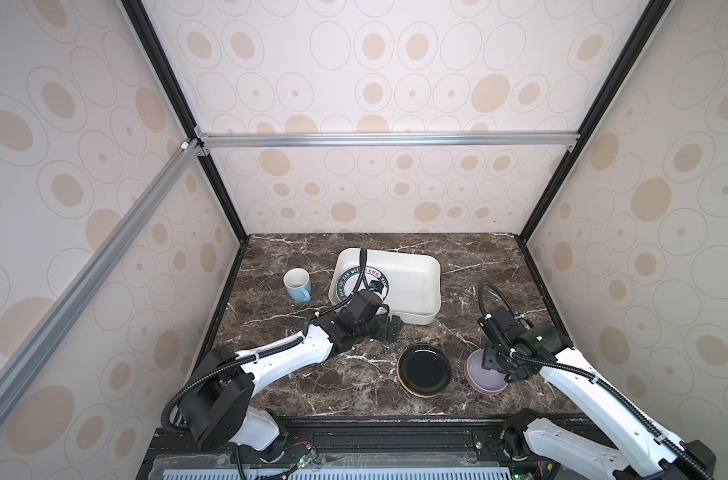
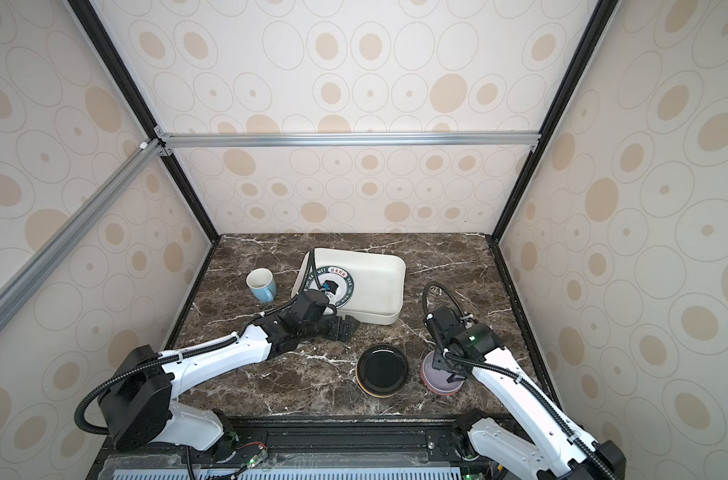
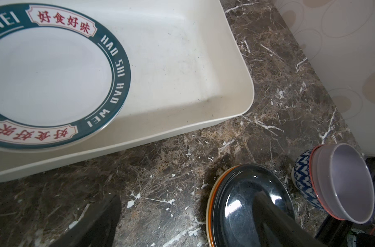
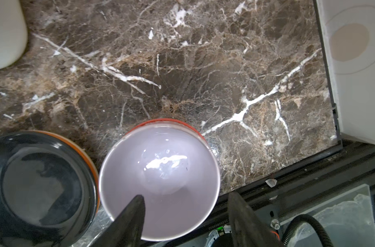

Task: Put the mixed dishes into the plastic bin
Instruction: 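Move the right gripper to the lilac bowl and grip its rim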

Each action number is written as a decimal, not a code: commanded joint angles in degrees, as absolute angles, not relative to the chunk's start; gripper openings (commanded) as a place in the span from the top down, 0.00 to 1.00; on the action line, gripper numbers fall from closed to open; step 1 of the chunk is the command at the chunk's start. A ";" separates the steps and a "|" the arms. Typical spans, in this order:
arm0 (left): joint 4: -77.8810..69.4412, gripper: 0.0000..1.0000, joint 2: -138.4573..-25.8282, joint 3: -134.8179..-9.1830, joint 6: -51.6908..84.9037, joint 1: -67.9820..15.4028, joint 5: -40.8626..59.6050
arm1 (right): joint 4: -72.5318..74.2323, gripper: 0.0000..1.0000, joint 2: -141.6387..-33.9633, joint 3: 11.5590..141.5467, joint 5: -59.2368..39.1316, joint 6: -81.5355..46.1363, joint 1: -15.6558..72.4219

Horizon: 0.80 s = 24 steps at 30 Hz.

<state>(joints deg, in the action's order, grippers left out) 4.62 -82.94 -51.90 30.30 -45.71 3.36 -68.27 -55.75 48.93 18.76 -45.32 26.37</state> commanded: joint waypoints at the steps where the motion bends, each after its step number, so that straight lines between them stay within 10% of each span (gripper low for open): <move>1: 4.86 0.03 -82.49 -52.50 27.82 -46.04 2.82 | -68.91 0.35 -56.99 47.93 20.27 -48.25 24.99; 24: 5.54 0.01 -81.24 -48.52 26.98 -44.72 1.85 | -53.01 0.44 -59.97 36.63 10.31 -50.21 23.20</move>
